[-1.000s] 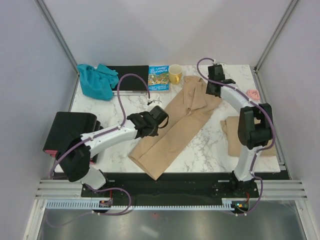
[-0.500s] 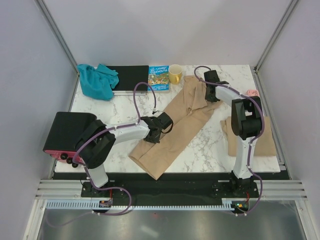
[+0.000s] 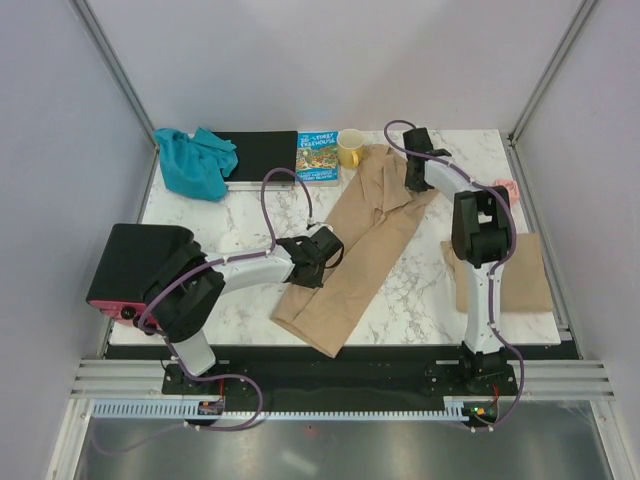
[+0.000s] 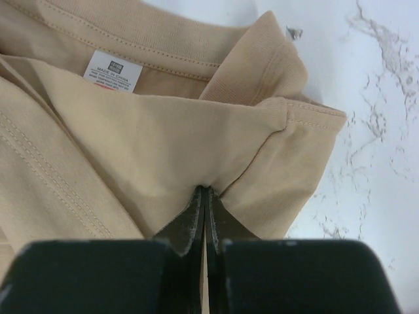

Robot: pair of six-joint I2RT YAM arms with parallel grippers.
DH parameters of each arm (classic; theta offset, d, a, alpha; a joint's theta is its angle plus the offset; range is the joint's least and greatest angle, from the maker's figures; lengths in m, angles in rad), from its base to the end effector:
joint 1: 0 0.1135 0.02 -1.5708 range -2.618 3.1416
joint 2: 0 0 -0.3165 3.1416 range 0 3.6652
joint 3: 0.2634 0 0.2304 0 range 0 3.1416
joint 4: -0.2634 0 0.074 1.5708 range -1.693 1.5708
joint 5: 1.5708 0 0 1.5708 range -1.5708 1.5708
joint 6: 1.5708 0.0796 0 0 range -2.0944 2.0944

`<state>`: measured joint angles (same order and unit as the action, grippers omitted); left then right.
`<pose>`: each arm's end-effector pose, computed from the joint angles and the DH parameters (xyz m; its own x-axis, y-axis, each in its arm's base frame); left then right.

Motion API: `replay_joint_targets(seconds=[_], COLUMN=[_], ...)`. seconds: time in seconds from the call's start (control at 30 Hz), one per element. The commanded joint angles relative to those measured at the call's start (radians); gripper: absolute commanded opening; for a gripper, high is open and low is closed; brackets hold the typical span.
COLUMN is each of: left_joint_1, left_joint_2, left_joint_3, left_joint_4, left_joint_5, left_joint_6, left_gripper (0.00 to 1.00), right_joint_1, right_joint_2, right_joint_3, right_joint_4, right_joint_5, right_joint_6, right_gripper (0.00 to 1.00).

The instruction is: Fold and stack the t-shirts

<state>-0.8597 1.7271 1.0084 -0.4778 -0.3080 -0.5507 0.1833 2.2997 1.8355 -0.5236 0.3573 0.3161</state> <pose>0.2343 -0.2350 0.1853 -0.8576 0.2315 -0.4592 0.2357 0.9706 0.0491 0.5344 0.0708 0.1796 -0.7744 0.1526 -0.6140 0.2728 0.9562 -0.1064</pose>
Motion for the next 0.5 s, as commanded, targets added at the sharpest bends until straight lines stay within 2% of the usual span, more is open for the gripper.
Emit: replay_joint_targets(seconds=[0.0, 0.07, 0.17, 0.3, 0.47], left_joint_1=[-0.05, -0.076, -0.108, -0.122, -0.125], left_joint_2=[0.06, 0.069, 0.087, 0.091, 0.081], left_joint_3=[-0.065, -0.062, -0.05, -0.063, -0.093], left_joint_4=[0.004, 0.007, 0.011, 0.024, 0.033], left_joint_5=[0.191, 0.204, 0.217, 0.247, 0.27], left_joint_6=[0.026, 0.034, 0.046, 0.06, 0.072], left_gripper=[0.02, 0.02, 0.02, 0.02, 0.02], right_joint_1=[-0.011, -0.015, -0.022, -0.03, -0.044], right_joint_2=[0.047, 0.063, 0.067, -0.031, -0.127], right_joint_3=[0.102, 0.14, 0.159, 0.068, -0.033], right_joint_4=[-0.006, -0.03, -0.07, -0.055, -0.027], right_joint_5=[0.017, 0.028, 0.042, 0.094, 0.077], right_joint_6=[-0.034, -0.041, -0.04, -0.028, -0.006], right_gripper=[0.03, 0.06, 0.16, 0.23, 0.25])
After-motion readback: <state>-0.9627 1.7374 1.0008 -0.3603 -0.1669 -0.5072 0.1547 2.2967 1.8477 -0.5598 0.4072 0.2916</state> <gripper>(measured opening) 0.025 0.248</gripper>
